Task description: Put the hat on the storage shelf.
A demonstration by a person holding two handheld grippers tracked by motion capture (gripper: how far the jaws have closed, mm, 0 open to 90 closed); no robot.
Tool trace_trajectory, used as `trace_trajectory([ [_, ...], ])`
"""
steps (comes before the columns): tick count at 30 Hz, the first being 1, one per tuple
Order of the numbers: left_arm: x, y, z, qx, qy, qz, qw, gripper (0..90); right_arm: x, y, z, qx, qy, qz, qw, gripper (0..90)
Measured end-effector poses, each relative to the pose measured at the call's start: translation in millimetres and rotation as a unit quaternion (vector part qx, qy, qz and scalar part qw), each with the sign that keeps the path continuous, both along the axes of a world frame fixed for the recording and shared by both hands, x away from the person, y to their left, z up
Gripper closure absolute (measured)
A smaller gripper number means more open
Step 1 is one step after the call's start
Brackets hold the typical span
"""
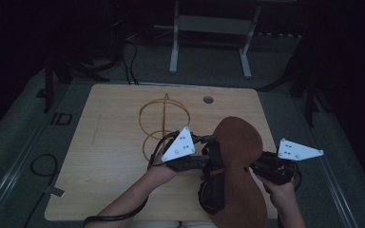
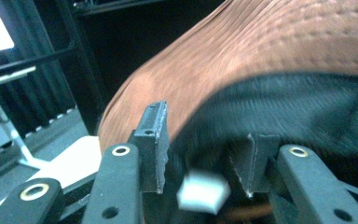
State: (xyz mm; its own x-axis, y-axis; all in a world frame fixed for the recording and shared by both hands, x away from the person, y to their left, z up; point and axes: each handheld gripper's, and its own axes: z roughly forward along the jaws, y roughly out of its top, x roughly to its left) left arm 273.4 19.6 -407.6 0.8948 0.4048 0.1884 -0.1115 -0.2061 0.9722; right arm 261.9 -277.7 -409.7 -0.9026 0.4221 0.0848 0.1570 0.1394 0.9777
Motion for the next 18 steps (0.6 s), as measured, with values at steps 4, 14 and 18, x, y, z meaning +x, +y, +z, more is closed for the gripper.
trace_trajectory([
  [4,0.4,14.5,-2.3,-0.001,0.014,0.013,0.9998,59.3,2.3,-8.9,5.1,0.013,-0.004,-0.014,0.9998,87.9],
  [14,-11.6,46.9,-17.5,0.027,0.031,0.036,0.9985,56.8,12.5,-22.2,27.0,0.035,-0.023,-0.05,0.9979,87.9],
  [18,-17.0,60.8,-25.3,0.035,0.043,0.043,0.9975,56.5,21.0,-24.5,41.8,0.039,-0.035,-0.065,0.9966,87.9],
])
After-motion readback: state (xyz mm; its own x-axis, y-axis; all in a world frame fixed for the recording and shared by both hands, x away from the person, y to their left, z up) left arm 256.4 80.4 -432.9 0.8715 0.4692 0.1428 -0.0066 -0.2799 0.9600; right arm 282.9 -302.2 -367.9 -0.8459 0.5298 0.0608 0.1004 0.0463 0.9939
